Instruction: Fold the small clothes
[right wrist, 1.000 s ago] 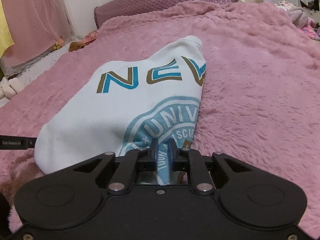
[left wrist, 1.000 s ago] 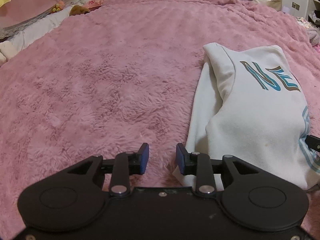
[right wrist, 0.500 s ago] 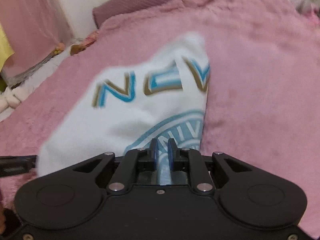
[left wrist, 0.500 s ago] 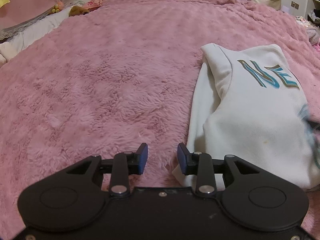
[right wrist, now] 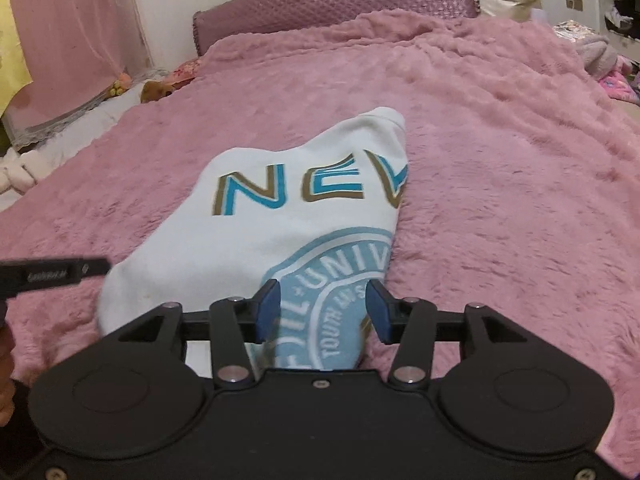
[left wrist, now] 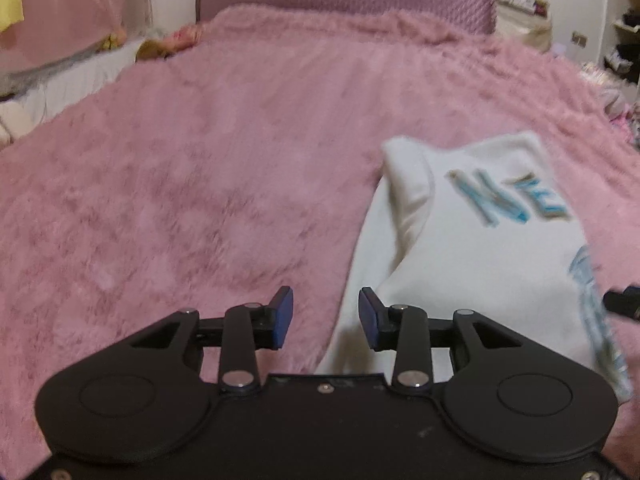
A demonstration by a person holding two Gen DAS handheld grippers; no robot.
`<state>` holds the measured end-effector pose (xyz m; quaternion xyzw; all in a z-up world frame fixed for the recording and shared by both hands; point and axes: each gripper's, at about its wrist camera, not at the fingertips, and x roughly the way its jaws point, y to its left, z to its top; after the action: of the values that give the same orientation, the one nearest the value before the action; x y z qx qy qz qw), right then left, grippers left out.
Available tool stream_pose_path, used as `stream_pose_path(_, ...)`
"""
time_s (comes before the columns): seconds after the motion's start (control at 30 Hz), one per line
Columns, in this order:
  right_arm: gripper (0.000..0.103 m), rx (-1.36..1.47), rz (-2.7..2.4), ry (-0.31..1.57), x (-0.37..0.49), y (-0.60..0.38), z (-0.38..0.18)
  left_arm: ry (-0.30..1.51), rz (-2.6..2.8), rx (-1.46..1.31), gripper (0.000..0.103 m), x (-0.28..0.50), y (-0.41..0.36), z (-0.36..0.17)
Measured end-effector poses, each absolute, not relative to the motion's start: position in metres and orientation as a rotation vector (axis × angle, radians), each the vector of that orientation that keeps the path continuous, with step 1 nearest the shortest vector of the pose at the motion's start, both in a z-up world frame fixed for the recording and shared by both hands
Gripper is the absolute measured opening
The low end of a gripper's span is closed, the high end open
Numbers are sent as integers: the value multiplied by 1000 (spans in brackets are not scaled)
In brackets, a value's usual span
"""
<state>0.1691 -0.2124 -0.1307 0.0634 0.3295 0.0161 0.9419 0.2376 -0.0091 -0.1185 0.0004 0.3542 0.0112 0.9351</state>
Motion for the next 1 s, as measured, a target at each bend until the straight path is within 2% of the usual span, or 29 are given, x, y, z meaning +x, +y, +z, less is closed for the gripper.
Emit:
stream_pose_path(0.13,44,100,41,707,173,-205,-142,722,-40,7,45,241,-24,-120)
stream_pose_path(0.27,48,137,26,770,181,-208,-172,867,-12,172,49,258,-47,-159)
stream_pose_path(0.37,48,134,13,774,182,-207,-176,827,-24,238,51,251,-50,-173)
stream_pose_path(0.67,48,133,3,733,178,-208,-153,799,-25,38,49,251,-21,-146)
stream_pose_path(0.8,35,162,-36,660,175,-213,-134,717,-32,-27,50,270,-26,-126)
stream_pose_path(0.9,35,97,-110,616,185,-218,-134,725,-8,1,50,294,-38,-136)
stream_pose_path(1.0,34,128,-103,661,202,-230,-149,739,8,9,50,309,-40,-145)
